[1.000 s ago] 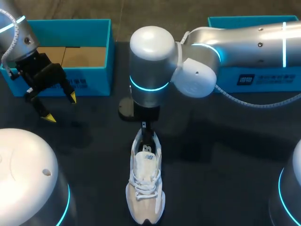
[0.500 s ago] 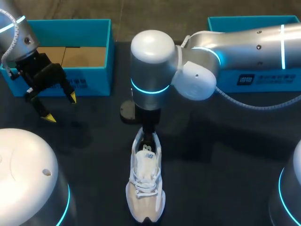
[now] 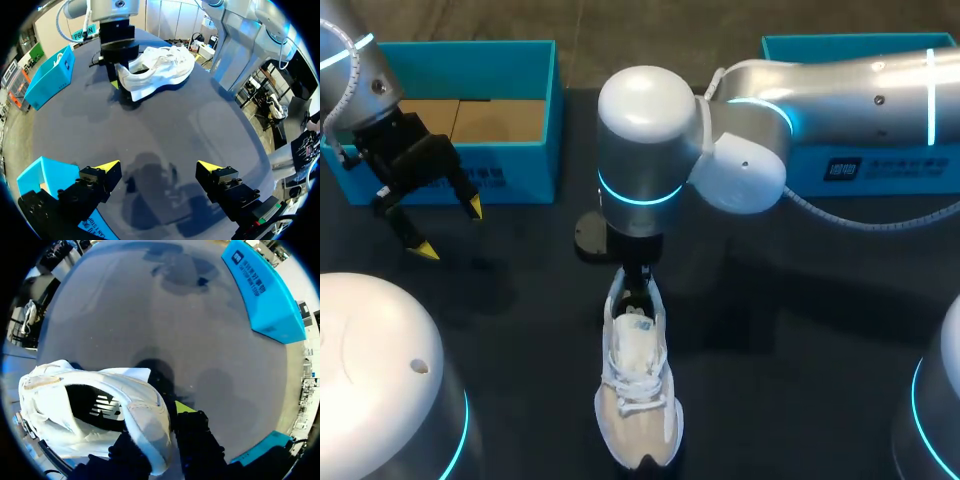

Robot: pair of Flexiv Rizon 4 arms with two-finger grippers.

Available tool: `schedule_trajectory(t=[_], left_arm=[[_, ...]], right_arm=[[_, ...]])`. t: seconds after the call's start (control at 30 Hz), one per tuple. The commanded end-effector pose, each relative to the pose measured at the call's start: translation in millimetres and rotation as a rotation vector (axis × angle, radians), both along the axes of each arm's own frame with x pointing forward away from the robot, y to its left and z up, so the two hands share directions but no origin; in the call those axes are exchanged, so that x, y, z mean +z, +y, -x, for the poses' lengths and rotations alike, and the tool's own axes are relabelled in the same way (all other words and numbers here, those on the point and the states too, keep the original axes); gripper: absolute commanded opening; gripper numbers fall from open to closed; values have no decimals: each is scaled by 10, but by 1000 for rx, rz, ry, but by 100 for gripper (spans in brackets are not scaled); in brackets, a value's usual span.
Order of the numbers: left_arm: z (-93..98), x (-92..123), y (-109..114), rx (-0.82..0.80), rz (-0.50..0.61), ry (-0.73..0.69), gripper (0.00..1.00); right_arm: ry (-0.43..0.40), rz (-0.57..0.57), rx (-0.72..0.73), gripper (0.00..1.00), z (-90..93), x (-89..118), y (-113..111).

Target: Take the shoe out of the shoebox, open the shoe tongue, remove and reinsert the insole, then place the shoe into the shoebox

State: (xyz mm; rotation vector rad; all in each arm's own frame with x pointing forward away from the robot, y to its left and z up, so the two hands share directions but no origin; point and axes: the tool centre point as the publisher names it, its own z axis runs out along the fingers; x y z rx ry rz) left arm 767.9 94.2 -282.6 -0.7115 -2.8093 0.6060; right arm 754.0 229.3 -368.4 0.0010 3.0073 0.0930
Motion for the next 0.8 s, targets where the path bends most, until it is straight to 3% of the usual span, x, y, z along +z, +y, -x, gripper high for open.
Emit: schedule_trajectory(t=[0.03, 0.2, 0.37, 0.8], left_arm=[[0, 5, 0, -1, -3, 0, 100], [0, 5, 0, -1, -3, 0, 100], [0, 5, 0, -1, -3, 0, 100], [0, 5, 0, -1, -3, 0, 100]], right_arm=[[-36, 7, -13, 0, -5, 438, -194], [-68, 56, -42, 0, -177, 733, -320], [-80, 34, -28, 0, -299, 977, -403], [-80, 34, -28, 0, -299, 977, -403]])
